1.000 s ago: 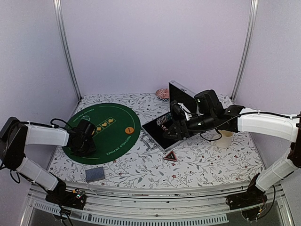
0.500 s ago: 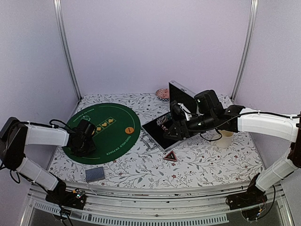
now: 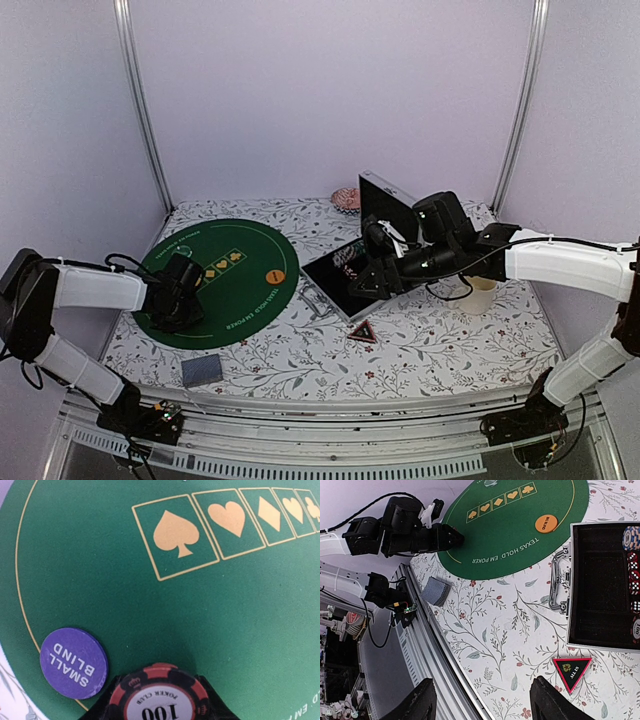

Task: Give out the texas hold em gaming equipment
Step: Place the poker chips pile at the small blind area.

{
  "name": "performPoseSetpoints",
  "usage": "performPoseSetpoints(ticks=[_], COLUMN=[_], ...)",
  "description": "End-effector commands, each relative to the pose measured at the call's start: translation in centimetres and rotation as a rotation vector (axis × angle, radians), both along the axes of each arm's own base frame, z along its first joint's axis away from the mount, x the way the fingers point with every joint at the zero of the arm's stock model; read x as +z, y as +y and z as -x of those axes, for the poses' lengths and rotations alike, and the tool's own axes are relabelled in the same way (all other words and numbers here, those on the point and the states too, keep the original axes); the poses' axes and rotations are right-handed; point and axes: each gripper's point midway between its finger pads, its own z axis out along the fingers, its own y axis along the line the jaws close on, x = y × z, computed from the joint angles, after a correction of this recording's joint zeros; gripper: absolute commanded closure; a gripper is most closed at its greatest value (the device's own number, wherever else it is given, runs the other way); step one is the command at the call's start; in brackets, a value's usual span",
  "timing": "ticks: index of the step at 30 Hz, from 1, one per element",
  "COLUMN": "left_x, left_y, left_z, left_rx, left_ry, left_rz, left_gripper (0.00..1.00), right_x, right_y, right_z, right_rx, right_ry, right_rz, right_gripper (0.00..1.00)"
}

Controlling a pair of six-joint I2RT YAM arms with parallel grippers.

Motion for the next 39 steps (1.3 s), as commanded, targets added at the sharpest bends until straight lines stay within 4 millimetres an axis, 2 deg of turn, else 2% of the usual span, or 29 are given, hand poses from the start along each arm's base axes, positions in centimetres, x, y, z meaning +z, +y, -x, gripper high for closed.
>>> performPoseSetpoints(ticks=[1, 26, 28, 30, 34, 37, 39], left_x=[-1.9, -2.3, -2.3, -2.1, -1.3, 0.3, 2.1], left_y=[1.7, 0.8, 0.5, 0.1, -0.2, 0.0, 0.1], left_z=[3.1, 3.3, 3.3, 3.2, 3.1, 2.7, 1.9], left_rx=[0.02, -0.001, -0.008, -0.019, -0.017, -0.004, -0.003], left_ry=[0.12, 0.131, 0.132, 0.125, 0.107, 0.078, 0.031], left_rz=[-0.065, -0.016, -0.005, 0.008, 0.028, 0.02, 0.011], left_gripper=[0.57, 0.52, 0.46, 0.35, 0.03, 0.02, 0.02], right_x=[1.4, 2.2, 2.2, 2.2, 2.2, 2.3, 2.3], right_y=[-0.3, -0.8, -0.9, -0.9, -0.8, -0.8, -0.8], right_z=[-0.3, -0.3, -0.3, -0.3, -0.4, -0.3, -0.3], right_rx=[-0.009, -0.021, -0.022, -0.022, -0.021, -0.019, -0.019], right_ry=[-0.034, -0.051, -0.052, -0.052, -0.052, -0.052, -0.052], right_rz=[-0.008, 0.001, 0.003, 0.004, 0.005, 0.005, 0.005], right_gripper=[0.34, 0.34, 0.34, 0.33, 0.33, 0.33, 0.34])
